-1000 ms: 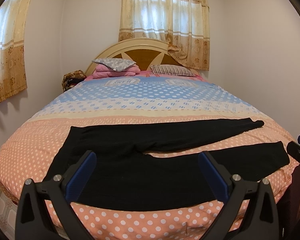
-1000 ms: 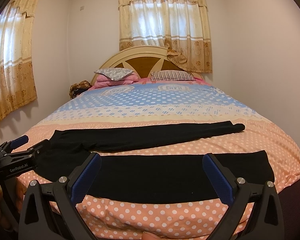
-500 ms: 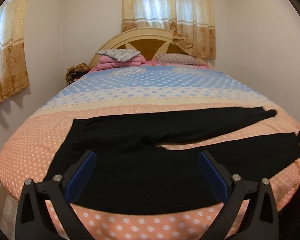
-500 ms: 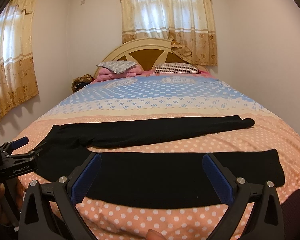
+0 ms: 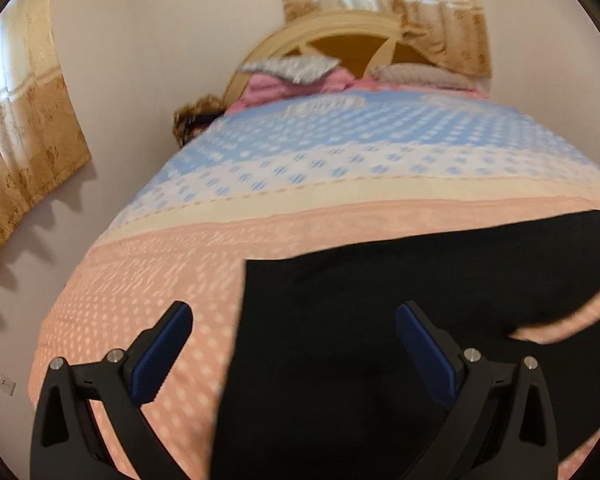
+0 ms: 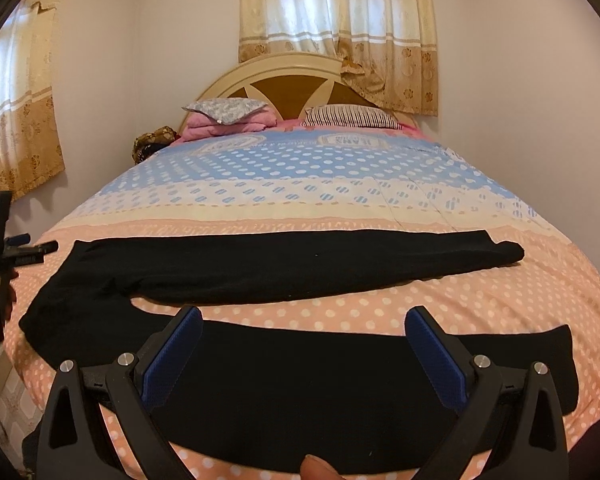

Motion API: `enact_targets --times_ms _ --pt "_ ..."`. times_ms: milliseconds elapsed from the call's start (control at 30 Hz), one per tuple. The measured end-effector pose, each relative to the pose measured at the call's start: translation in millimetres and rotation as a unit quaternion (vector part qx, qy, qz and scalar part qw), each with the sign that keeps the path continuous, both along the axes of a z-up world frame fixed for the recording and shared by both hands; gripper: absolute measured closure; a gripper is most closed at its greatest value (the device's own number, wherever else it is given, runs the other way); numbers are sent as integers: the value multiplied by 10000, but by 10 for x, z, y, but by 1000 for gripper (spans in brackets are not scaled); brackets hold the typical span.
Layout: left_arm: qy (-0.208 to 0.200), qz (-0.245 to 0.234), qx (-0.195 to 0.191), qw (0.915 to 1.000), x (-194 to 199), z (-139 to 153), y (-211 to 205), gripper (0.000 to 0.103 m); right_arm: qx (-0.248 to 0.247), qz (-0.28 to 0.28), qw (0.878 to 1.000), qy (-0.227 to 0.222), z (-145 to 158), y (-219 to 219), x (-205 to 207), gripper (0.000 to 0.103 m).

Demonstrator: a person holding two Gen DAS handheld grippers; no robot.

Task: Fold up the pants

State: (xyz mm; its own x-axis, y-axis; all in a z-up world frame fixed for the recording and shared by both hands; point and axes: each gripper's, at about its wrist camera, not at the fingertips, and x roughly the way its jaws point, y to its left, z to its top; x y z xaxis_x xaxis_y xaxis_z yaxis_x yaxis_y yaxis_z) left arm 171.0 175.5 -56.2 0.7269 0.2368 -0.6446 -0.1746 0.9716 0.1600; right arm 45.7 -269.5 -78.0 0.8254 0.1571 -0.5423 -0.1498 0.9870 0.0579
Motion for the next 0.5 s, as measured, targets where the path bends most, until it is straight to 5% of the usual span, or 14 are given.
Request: enact_targets --times_ms 267,400,500 --pt "751 16 -412 9963 689 -415 453 25 -239 8 9992 313 -180 -86 328 1" --pt "1132 14 -569 9919 926 -596 557 42 26 -2 9986 527 -196 -305 499 1" --pt "1280 -120 -1055 9861 953 -663 637 53 -25 -222 9983 544 -132 -578 631 8"
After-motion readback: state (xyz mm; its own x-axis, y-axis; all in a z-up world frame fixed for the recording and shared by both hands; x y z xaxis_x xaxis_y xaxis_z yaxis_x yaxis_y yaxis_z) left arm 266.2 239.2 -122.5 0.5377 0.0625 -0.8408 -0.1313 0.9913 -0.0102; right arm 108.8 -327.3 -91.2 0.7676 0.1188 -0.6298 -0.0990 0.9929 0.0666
